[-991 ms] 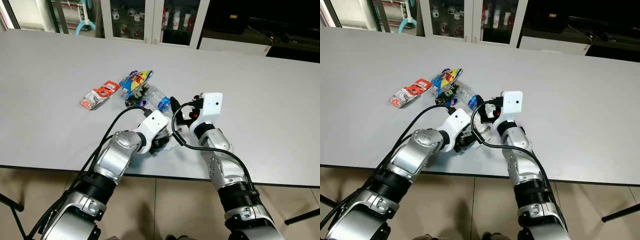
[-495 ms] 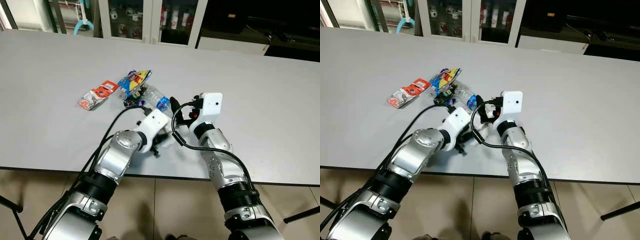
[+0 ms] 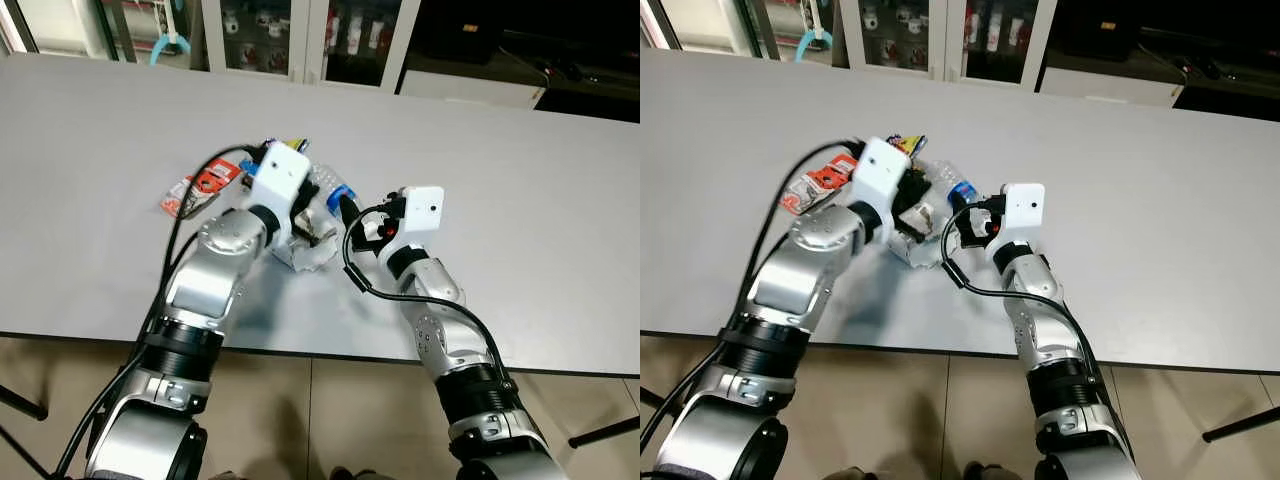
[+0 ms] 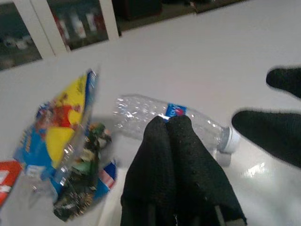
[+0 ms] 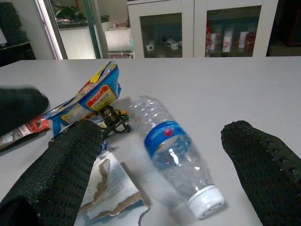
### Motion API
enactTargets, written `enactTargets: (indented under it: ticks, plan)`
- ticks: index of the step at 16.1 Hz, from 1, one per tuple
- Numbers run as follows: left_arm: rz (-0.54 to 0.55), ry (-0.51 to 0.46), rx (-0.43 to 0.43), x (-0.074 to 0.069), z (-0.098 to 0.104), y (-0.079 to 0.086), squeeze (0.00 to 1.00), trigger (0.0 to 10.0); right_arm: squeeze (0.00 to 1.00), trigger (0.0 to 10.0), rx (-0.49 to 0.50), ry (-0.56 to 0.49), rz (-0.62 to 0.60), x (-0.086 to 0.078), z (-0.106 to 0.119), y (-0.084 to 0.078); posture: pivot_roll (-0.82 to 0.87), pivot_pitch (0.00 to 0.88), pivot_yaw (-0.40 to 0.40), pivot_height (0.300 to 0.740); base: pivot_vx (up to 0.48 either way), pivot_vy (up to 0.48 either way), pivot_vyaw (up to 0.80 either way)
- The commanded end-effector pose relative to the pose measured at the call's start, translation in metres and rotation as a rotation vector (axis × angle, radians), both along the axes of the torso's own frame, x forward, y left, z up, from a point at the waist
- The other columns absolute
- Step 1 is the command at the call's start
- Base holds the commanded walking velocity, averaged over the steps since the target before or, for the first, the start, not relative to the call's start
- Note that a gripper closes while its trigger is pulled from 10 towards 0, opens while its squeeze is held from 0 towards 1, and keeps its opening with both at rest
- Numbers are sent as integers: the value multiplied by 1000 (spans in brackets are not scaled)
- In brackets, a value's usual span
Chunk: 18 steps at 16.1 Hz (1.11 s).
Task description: Picking trash to rubbish bin
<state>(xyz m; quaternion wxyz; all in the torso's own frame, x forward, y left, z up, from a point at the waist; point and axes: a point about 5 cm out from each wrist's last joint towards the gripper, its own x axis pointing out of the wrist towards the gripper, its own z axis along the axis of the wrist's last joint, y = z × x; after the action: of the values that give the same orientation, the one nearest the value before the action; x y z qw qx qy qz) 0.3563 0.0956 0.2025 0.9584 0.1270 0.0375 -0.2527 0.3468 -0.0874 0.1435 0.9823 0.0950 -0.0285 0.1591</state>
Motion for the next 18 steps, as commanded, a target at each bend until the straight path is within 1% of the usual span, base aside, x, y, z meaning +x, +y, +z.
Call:
enactTargets:
  ticks: [1, 2, 3, 4, 5, 6, 7, 8, 9, 11, 14, 16, 18]
  plan:
    - [-12, -61, -50, -1, 21, -6, 0, 9373, 0, 10000, 5, 7, -3, 2, 0, -4, -71, 62, -104, 740, 0, 0, 0]
    - [-9, -69, -85, -1, 26, -7, 0, 10000, 0, 10000, 5, 7, -2, 2, 0, -3, -71, 62, -102, 740, 0, 0, 0]
    - [10, -67, -81, 1, 24, -6, 0, 10000, 0, 10000, 5, 8, -2, 2, 0, -3, -70, 61, -103, 740, 0, 0, 0]
    - [55, -53, -66, 4, 19, -1, 0, 10000, 0, 10000, 4, 7, -1, 2, 0, -3, -71, 60, -102, 740, 0, 0, 0]
    - [93, -34, -20, 6, 10, 4, 0, 10000, 0, 10000, 3, 7, 0, 2, 0, -3, -70, 61, -103, 740, 0, 0, 0]
    - [116, -24, 1, 6, 5, 7, 0, 10000, 0, 10000, 4, 7, 0, 2, 0, -3, -71, 62, -103, 740, 0, 0, 0]
    - [116, -6, -16, 5, 0, 8, 0, 10000, 0, 10000, 3, 8, 0, 2, 0, -3, -71, 63, -103, 740, 0, 0, 0]
    - [111, 16, -38, 3, -5, 9, 1000, 10000, 0, 10000, 2, 9, 0, 2, -1, -3, -70, 63, -103, 740, 0, 0, 0]
    - [110, 51, -51, 2, -12, 12, 1000, 10000, 0, 10000, 2, 9, 2, 2, -1, -3, -71, 64, -103, 740, 0, 0, 0]
    - [125, 67, -43, 2, -17, 16, 1000, 10000, 0, 10000, 1, 11, 4, 2, -1, -2, -70, 63, -104, 740, 0, 0, 0]
    - [139, 92, -39, 3, -19, 24, 1000, 10000, 0, 10000, 1, 14, 9, 2, -2, -2, -69, 64, -104, 740, 0, 0, 0]
    - [139, 111, -17, 3, -21, 27, 1000, 10000, 0, 10000, 0, 15, 13, 2, -2, -2, -68, 64, -106, 740, 0, 0, 0]
    - [160, 150, 1, 2, -28, 33, 1000, 10000, 0, 10000, -2, 16, 20, 2, -2, -1, -68, 63, -107, 740, 0, 0, 0]
